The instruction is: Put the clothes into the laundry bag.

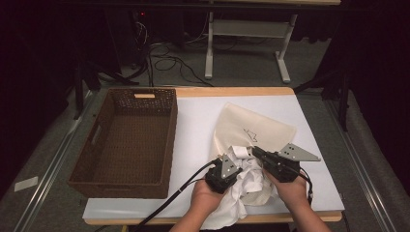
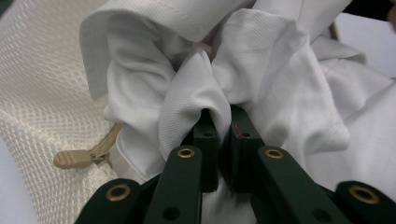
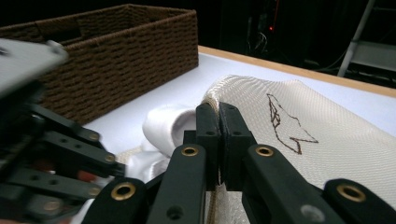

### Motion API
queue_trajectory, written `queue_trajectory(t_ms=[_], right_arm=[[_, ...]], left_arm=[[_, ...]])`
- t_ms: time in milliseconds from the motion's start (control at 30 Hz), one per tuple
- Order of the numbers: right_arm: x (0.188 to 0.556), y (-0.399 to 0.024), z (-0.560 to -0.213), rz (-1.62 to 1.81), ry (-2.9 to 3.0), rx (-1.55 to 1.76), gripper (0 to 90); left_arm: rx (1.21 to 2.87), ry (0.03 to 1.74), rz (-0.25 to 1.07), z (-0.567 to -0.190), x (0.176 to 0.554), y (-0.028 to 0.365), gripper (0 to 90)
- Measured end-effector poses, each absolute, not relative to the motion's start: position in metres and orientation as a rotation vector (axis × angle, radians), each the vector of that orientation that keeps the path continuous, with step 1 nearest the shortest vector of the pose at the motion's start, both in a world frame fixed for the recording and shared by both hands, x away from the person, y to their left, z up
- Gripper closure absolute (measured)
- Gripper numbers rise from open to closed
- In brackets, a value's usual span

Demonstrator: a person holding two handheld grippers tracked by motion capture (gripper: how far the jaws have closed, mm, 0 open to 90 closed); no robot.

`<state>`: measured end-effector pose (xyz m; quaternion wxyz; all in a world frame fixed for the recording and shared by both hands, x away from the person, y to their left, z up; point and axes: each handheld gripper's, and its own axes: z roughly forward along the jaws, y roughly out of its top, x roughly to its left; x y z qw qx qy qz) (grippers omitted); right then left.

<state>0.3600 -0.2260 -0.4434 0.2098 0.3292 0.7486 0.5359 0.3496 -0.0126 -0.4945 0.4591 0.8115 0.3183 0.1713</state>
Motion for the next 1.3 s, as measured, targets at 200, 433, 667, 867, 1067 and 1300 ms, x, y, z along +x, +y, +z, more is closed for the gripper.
queue_trajectory(t_ms=[200,433,667,867,1067,1300], right_arm=[[0.355,-0.225,-0.44,1.509,2.074,0.88,89.5],[0.355,-0.226,-0.44,1.504,2.068,0.877,89.4],[0.356,-0.227,-0.443,1.502,2.072,0.88,89.4],[0.355,-0.227,-0.443,1.494,2.072,0.878,89.4],[0.355,-0.227,-0.442,1.498,2.074,0.88,89.4],[0.357,-0.226,-0.444,1.489,2.077,0.896,89.4]], left_arm=[[2.085,0.839,0.413,-0.5,0.363,-0.023,82.8],[1.967,0.84,0.411,-0.5,0.357,-0.01,69.6],[1.822,0.895,0.441,-0.492,0.338,0.012,47.6],[1.693,0.886,0.502,-0.479,0.331,0.019,32.7],[1.707,0.845,0.496,-0.459,0.347,0.002,35.1],[1.795,0.838,0.441,-0.469,0.355,-0.012,76.5]])
